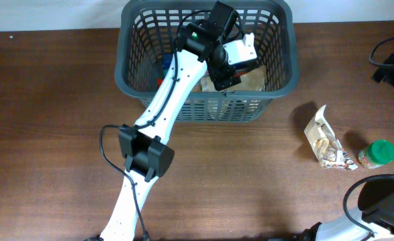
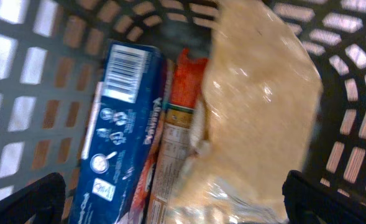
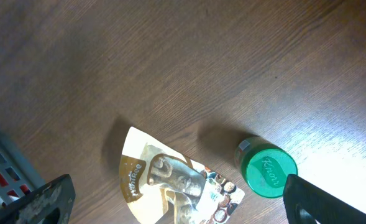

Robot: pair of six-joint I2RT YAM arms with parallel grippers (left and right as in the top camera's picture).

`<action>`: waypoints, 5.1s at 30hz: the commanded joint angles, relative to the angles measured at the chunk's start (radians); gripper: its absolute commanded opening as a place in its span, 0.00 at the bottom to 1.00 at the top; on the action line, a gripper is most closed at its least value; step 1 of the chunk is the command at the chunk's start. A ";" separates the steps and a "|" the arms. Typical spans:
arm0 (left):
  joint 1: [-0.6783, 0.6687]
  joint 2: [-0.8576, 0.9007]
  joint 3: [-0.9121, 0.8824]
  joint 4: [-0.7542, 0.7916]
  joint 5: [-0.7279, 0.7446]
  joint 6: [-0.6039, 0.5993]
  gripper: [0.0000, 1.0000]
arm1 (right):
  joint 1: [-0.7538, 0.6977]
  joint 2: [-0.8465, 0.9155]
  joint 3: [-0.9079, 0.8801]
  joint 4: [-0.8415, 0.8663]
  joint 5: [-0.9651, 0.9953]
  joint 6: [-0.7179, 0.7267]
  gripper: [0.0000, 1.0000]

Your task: Pack container

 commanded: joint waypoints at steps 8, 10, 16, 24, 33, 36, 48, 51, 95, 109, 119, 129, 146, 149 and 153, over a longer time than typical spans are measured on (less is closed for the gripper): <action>0.146 -0.283 0.171 0.001 -0.033 -0.251 0.99 | -0.008 -0.001 0.005 0.003 0.016 -0.006 0.99; 0.203 -0.343 0.179 -0.002 -0.033 -0.298 0.99 | -0.008 -0.001 0.005 0.003 0.016 -0.006 0.99; 0.481 -0.459 0.179 -0.105 -0.033 -0.512 0.99 | -0.008 -0.001 0.005 0.003 0.016 -0.006 0.99; 0.819 -0.443 0.124 -0.292 -0.029 -0.657 0.99 | -0.008 -0.001 0.005 0.003 0.016 -0.006 0.99; 0.952 -0.442 -0.004 -0.291 -0.029 -0.656 0.99 | -0.008 -0.001 0.005 0.003 0.016 -0.006 0.99; 0.953 -0.442 -0.013 -0.291 -0.029 -0.656 0.99 | -0.008 -0.001 0.005 0.003 0.016 -0.006 0.99; 0.951 -0.442 -0.013 -0.291 -0.030 -0.656 0.99 | -0.008 -0.001 0.005 0.064 0.005 -0.006 0.99; 0.951 -0.442 -0.013 -0.291 -0.029 -0.656 0.99 | -0.010 0.005 0.003 0.034 0.019 -0.006 0.99; 0.951 -0.442 -0.013 -0.291 -0.030 -0.656 0.99 | -0.294 0.024 -0.693 0.420 -0.050 0.027 0.99; 0.951 -0.442 -0.013 -0.291 -0.029 -0.656 0.99 | -0.293 0.024 -0.693 0.435 -0.052 0.043 0.99; 0.951 -0.442 -0.013 -0.291 -0.029 -0.656 0.99 | -0.293 0.024 -0.739 0.492 -0.040 0.047 0.99; 0.951 -0.442 -0.013 -0.291 -0.030 -0.656 0.99 | -0.296 0.024 -0.801 0.579 0.007 0.073 0.99; 0.951 -0.442 -0.013 -0.291 -0.029 -0.656 0.99 | -0.296 0.028 -0.892 0.663 0.034 0.073 0.99; 0.951 -0.442 -0.013 -0.291 -0.030 -0.656 0.99 | -0.296 0.028 -0.891 0.659 0.033 0.074 0.99; 0.951 -0.442 -0.013 -0.291 -0.029 -0.656 0.99 | -0.296 0.028 -0.891 0.655 0.030 0.073 0.96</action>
